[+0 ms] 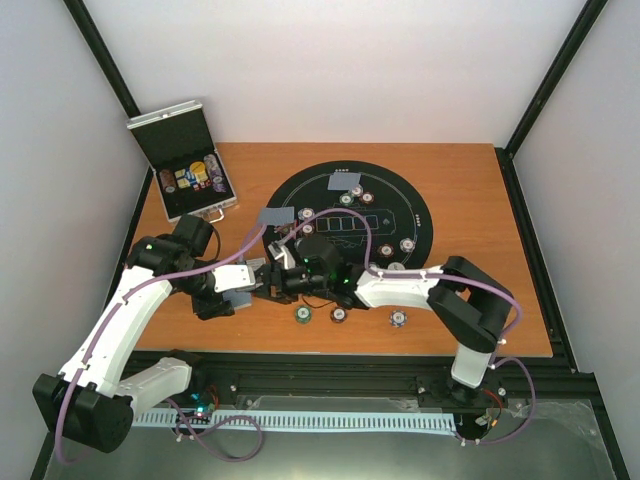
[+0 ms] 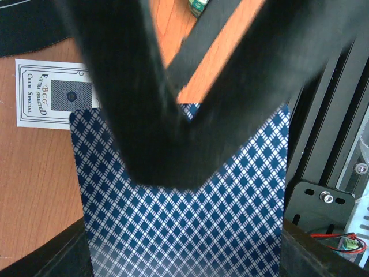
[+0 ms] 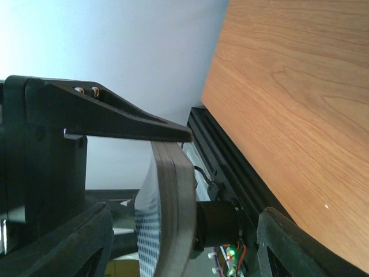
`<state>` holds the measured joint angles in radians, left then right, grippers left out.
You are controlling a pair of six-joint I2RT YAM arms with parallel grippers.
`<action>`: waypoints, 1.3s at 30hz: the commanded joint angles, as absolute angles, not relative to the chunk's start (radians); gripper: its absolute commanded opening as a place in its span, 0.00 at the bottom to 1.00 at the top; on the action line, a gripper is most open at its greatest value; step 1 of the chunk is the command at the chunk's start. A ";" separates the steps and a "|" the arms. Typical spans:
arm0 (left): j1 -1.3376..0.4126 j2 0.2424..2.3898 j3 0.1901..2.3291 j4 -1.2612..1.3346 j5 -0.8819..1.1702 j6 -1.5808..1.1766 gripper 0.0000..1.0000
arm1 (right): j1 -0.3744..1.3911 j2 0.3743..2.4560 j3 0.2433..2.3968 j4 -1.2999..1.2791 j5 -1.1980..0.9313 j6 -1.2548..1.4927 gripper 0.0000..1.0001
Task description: Distribute texas hold em gaming equipment
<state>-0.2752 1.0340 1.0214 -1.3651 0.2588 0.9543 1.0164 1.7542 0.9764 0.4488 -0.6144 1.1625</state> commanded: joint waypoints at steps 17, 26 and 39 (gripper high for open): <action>-0.274 1.020 1.052 -1.363 0.280 0.962 0.01 | 1.043 1.963 1.090 0.562 -0.675 1.244 0.65; -0.273 1.021 1.060 -1.369 0.287 0.966 0.01 | 0.991 1.890 0.945 0.548 -0.659 1.223 0.59; -0.273 1.017 1.048 -1.360 0.281 0.968 0.01 | 0.975 1.809 0.967 0.479 -0.657 1.183 0.42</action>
<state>-0.2768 1.0348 1.0210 -1.3617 0.2687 0.9546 0.9821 1.8111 0.9615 0.5526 -0.6830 1.2026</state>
